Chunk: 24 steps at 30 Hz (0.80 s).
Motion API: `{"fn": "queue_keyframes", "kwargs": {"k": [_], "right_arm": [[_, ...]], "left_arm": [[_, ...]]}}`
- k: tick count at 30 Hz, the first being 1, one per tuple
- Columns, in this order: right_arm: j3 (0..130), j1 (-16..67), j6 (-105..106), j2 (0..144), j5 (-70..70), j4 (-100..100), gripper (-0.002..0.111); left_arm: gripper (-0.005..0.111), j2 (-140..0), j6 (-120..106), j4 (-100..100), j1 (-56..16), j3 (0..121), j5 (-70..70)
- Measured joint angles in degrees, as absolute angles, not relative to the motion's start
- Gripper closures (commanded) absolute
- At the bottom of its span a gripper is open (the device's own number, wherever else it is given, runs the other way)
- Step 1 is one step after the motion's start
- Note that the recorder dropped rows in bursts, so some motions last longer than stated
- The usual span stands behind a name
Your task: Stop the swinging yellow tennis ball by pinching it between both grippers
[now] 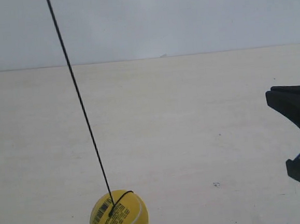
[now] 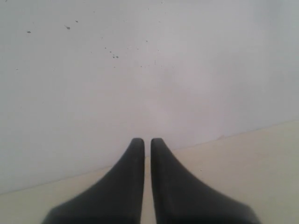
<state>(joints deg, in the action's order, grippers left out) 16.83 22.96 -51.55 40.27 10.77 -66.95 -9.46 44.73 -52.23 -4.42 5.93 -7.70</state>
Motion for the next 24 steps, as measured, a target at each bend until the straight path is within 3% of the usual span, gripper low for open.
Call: {"fn": "queue_keyframes", "kwargs": {"k": [24], "right_arm": [[16.83,22.96,-55.74,40.27,11.56,-66.82,0.108]], "left_arm": [[0.102,-9.46,44.27,-52.23,-4.42,5.74,-7.70]]}}
